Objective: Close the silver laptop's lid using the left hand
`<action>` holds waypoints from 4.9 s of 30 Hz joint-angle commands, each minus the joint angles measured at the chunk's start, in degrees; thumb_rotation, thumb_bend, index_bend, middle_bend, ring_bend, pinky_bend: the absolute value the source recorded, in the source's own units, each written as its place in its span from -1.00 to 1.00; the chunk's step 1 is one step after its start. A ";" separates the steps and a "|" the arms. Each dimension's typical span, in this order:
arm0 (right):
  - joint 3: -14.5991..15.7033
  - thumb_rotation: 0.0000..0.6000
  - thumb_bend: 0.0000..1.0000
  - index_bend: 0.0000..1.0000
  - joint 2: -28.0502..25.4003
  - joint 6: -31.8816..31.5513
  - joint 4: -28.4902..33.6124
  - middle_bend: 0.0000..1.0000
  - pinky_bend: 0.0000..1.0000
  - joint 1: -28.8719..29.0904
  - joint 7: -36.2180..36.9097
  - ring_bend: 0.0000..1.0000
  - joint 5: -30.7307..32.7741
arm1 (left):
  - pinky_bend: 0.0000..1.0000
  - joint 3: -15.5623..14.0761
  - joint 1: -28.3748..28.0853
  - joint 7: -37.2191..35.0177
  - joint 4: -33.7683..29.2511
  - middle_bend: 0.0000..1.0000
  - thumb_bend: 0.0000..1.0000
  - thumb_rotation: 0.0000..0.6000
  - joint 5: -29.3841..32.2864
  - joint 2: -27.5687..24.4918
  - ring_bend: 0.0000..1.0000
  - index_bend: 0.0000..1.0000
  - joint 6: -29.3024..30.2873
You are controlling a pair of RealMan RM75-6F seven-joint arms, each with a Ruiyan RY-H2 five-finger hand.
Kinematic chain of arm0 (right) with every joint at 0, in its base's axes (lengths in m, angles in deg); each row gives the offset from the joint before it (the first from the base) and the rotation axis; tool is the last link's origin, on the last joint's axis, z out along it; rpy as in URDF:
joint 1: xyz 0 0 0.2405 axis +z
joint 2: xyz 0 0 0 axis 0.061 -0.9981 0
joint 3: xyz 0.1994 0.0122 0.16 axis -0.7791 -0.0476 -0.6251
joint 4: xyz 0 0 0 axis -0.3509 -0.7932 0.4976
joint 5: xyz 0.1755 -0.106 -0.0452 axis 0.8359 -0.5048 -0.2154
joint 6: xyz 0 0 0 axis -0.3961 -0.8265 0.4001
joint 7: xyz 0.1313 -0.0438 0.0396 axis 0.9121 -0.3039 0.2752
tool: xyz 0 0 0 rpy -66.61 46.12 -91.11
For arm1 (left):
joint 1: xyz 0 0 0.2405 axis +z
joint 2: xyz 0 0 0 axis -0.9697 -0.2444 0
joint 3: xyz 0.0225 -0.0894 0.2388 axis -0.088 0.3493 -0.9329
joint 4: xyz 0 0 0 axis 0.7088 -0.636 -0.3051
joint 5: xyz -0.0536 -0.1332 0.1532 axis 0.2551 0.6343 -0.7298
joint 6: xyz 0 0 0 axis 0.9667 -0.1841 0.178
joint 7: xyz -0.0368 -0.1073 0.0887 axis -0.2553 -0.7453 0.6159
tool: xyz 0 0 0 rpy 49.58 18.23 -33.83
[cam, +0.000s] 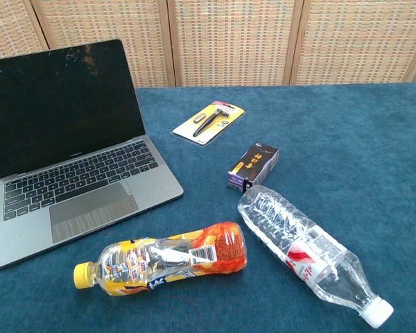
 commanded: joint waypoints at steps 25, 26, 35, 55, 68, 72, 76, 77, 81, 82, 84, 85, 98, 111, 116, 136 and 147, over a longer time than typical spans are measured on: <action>-0.03 1.00 -0.94 -1.00 0.12 0.31 0.01 -1.00 -1.00 0.14 -0.21 -1.00 0.05 | -1.00 -0.03 0.03 -0.19 0.00 -1.00 -0.59 1.00 -0.18 0.02 -1.00 -1.00 0.17; -0.01 1.00 -0.94 -1.00 0.11 0.24 0.02 -1.00 -1.00 0.13 -0.12 -1.00 -0.05 | -1.00 -0.08 0.05 -0.04 -0.06 -1.00 -0.59 1.00 -0.28 0.03 -1.00 -1.00 0.24; 0.11 1.00 -0.94 -1.00 0.02 0.04 0.02 -1.00 -1.00 0.04 0.04 -1.00 -0.36 | -1.00 -0.28 0.16 0.44 -0.32 -1.00 -0.59 1.00 -0.59 0.14 -1.00 -1.00 0.48; 0.28 1.00 -0.94 -1.00 0.46 0.87 -0.03 -1.00 -1.00 0.35 -0.38 -1.00 -0.23 | -1.00 2.38 -3.01 1.57 -7.52 -1.00 -0.03 1.00 2.11 -1.42 -1.00 -1.00 -3.48; 0.73 1.00 -0.94 -1.00 0.32 0.48 0.34 -1.00 -1.00 0.28 -0.29 -1.00 -1.23 | -1.00 8.96 -11.23 3.31 -17.37 -1.00 0.36 1.00 12.14 -9.24 -1.00 -1.00 -14.21; 0.53 1.00 -0.94 -1.00 0.09 0.48 0.24 -1.00 -1.00 0.25 0.35 -1.00 -0.94 | -1.00 12.06 -14.25 2.39 -19.43 -1.00 0.43 1.00 17.88 -11.80 -1.00 -1.00 -17.77; 0.57 1.00 -0.94 -1.00 0.08 0.57 0.19 -1.00 -1.00 0.32 0.50 -1.00 -1.04 | -1.00 14.15 -17.28 2.26 -20.33 -1.00 0.50 1.00 23.71 -14.66 -1.00 -1.00 -21.75; 0.58 1.00 -0.94 -1.00 0.09 0.59 0.19 -1.00 -1.00 0.32 0.47 -1.00 -1.04 | -1.00 14.35 -17.71 2.31 -20.43 -1.00 0.51 1.00 24.48 -14.97 -1.00 -1.00 -22.23; 0.65 1.00 -0.94 -1.00 0.17 0.67 0.20 -1.00 -1.00 0.34 0.23 -1.00 -1.09 | -1.00 14.76 -20.15 3.31 -20.69 -1.00 0.54 1.00 28.04 -16.17 -1.00 -1.00 -24.75; 0.69 1.00 -0.94 -1.00 0.20 0.72 0.23 -1.00 -1.00 0.37 0.21 -1.00 -1.13 | -1.00 15.06 -20.95 3.37 -20.76 -1.00 0.55 1.00 29.27 -16.37 -1.00 -1.00 -25.44; 0.73 1.00 -0.94 -1.00 0.23 0.72 0.28 -1.00 -1.00 0.40 0.07 -1.00 -1.26 | -1.00 15.80 -22.65 3.26 -20.70 -1.00 0.56 1.00 32.28 -16.74 -1.00 -1.00 -26.88; 0.75 1.00 -0.94 -1.00 0.24 0.73 0.29 -1.00 -1.00 0.40 0.05 -1.00 -1.28 | -1.00 15.90 -23.11 3.34 -20.71 -1.00 0.56 1.00 33.12 -16.87 -1.00 -1.00 -27.20; 0.84 1.00 -0.94 -1.00 0.22 0.88 0.28 -1.00 -1.00 0.44 0.21 -1.00 -1.33 | -1.00 15.98 -30.77 5.84 -18.53 -1.00 0.60 1.00 47.09 -19.12 -1.00 -1.00 -31.58; 0.83 1.00 -0.94 -1.00 0.29 1.09 0.24 -1.00 -1.00 0.52 0.11 -1.00 -1.22 | -1.00 13.99 -35.97 4.90 -12.22 -1.00 0.63 1.00 55.79 -16.75 -1.00 -1.00 -33.91; 0.75 1.00 -0.94 -1.00 0.04 0.88 0.32 -1.00 -1.00 0.42 0.71 -1.00 -1.15 | -1.00 12.66 -37.68 5.61 -10.30 -1.00 0.64 1.00 58.10 -14.97 -1.00 -1.00 -33.72; 0.66 1.00 -0.94 -1.00 -0.17 1.10 0.29 -1.00 -1.00 0.49 1.28 -1.00 -0.92 | -0.99 10.05 -39.59 4.79 -6.12 -1.00 0.73 1.00 60.46 -11.68 -1.00 -0.88 -34.42; 0.54 1.00 -0.94 -1.00 -0.16 1.10 0.20 -1.00 -1.00 0.49 1.36 -1.00 -0.74 | -0.79 9.47 -39.99 3.77 -5.81 -0.89 0.75 1.00 59.56 -10.93 -0.84 -0.67 -33.92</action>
